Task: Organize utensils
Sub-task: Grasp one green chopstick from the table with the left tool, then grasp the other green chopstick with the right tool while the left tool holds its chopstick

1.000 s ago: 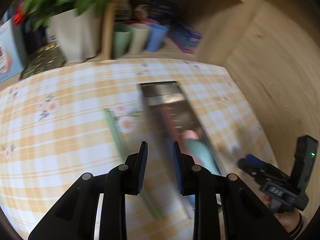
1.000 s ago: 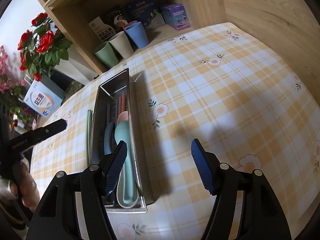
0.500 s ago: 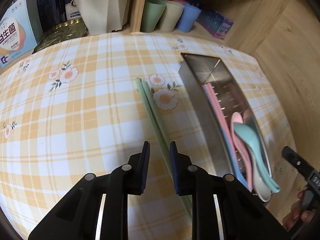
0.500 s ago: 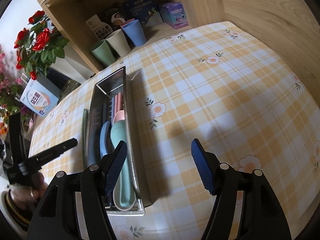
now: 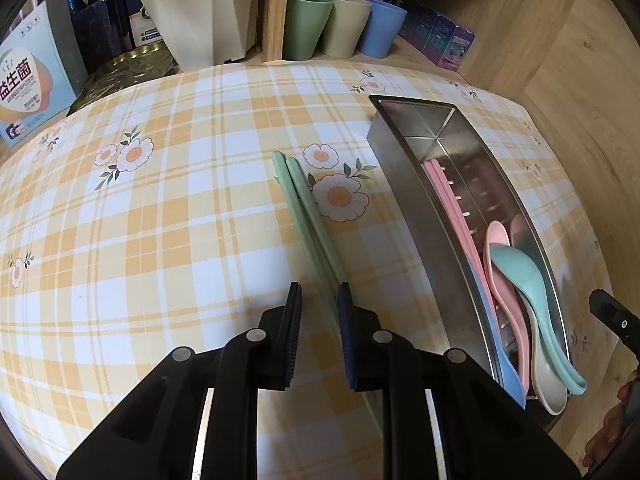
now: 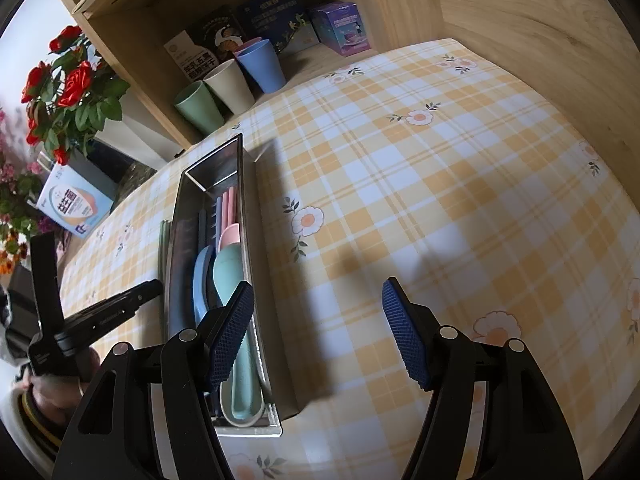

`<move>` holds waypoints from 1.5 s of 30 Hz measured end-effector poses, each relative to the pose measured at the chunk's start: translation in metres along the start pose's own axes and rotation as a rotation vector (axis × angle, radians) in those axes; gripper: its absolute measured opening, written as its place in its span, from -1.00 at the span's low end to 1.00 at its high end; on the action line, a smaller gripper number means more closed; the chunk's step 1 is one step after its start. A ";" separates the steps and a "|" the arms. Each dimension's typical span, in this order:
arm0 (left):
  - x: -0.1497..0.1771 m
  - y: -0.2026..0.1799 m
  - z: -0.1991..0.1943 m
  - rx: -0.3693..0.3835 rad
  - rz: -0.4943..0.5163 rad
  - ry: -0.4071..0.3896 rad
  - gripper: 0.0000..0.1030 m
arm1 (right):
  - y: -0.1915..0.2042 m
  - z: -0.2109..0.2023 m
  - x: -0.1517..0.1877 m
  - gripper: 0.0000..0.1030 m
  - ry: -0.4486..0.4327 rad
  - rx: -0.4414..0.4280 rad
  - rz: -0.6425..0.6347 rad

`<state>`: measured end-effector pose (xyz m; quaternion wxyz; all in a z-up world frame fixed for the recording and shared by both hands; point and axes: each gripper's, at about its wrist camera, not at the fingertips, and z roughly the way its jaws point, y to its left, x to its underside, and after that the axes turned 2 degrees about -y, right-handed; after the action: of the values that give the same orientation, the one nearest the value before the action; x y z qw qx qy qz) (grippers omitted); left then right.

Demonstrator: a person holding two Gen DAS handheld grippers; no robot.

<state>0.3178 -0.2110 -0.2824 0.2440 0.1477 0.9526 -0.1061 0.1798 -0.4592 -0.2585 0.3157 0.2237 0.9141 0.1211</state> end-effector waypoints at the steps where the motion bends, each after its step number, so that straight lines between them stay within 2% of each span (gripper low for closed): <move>1: -0.001 -0.001 0.000 -0.003 0.003 -0.001 -0.65 | 0.000 0.000 0.000 0.25 -0.001 0.001 0.001; 8: -0.002 -0.008 0.004 -0.042 0.033 -0.015 -0.67 | 0.000 -0.001 -0.001 0.25 0.000 0.004 -0.005; 16: -0.001 -0.006 0.004 -0.056 0.038 -0.027 -0.82 | 0.007 -0.004 0.001 0.25 0.004 0.007 -0.015; 27: 0.015 0.014 -0.016 0.008 -0.024 -0.041 -0.89 | 0.023 -0.009 0.000 0.25 0.001 0.022 -0.054; 33: 0.030 0.038 -0.050 0.031 -0.066 -0.098 -0.89 | 0.062 -0.007 -0.001 0.25 0.003 -0.006 -0.152; 41: 0.053 0.084 -0.093 0.036 -0.129 -0.169 -0.89 | 0.153 0.019 0.004 0.22 0.045 -0.101 -0.353; 45: 0.062 0.107 -0.104 0.036 -0.169 -0.181 -0.89 | 0.187 0.045 0.007 -0.13 0.105 -0.104 -0.391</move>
<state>0.2568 -0.0682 -0.2374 0.3165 0.0609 0.9336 -0.1564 0.2658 -0.2896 -0.2293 0.2964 0.0187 0.9478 0.1159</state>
